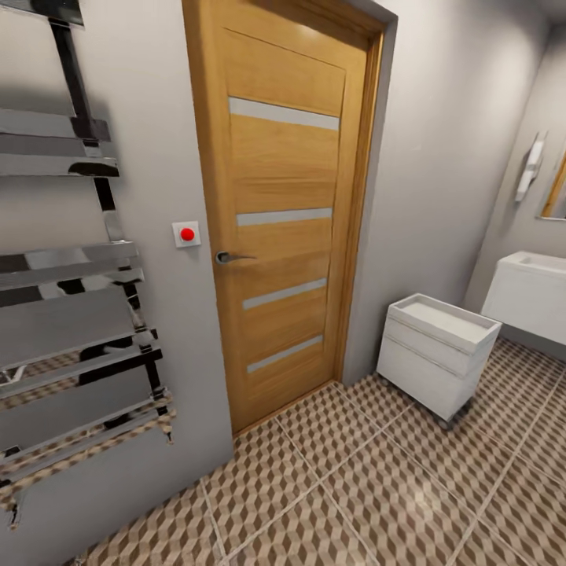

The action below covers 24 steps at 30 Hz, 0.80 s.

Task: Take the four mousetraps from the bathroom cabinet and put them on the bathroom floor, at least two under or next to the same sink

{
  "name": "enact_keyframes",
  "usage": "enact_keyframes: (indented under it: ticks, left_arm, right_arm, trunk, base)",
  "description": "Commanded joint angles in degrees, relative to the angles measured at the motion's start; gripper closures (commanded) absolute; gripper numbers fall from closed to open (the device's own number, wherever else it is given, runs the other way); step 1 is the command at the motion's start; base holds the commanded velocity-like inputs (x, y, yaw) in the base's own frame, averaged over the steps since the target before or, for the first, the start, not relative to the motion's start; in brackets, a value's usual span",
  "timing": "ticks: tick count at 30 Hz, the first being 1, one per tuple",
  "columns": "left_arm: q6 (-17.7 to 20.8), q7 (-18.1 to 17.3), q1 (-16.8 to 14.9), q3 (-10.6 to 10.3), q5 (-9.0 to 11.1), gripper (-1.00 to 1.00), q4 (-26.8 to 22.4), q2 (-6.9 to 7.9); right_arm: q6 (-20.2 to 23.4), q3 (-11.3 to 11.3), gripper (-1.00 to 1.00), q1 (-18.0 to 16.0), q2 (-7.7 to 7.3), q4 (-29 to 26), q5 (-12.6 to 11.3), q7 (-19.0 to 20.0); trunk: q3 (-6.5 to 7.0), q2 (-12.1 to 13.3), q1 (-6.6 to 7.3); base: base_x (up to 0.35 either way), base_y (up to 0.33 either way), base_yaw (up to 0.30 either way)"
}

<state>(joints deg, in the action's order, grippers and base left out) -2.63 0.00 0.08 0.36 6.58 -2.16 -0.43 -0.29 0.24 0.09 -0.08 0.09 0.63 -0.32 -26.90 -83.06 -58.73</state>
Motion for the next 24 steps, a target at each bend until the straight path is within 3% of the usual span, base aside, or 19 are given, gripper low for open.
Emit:
enact_keyframes:
  ticks: [1,24]
  left_arm:
    - [-0.09,0.0,0.01,-0.01,0.54,-1.0,-0.04,-0.01]
    - [-0.09,0.0,0.01,0.0,0.6,-1.0,-0.04,0.02]
  right_arm:
    - [-0.04,0.02,-1.0,0.0,-0.01,0.0,0.07,-0.03]
    - [-0.06,0.02,-1.0,0.0,0.02,0.0,0.07,-0.06]
  trunk:
    - [-0.03,-0.02,0.0]
    - [-0.03,-0.02,0.0]
  base:
    - [0.0,0.0,0.277]
    - [0.0,0.0,0.277]
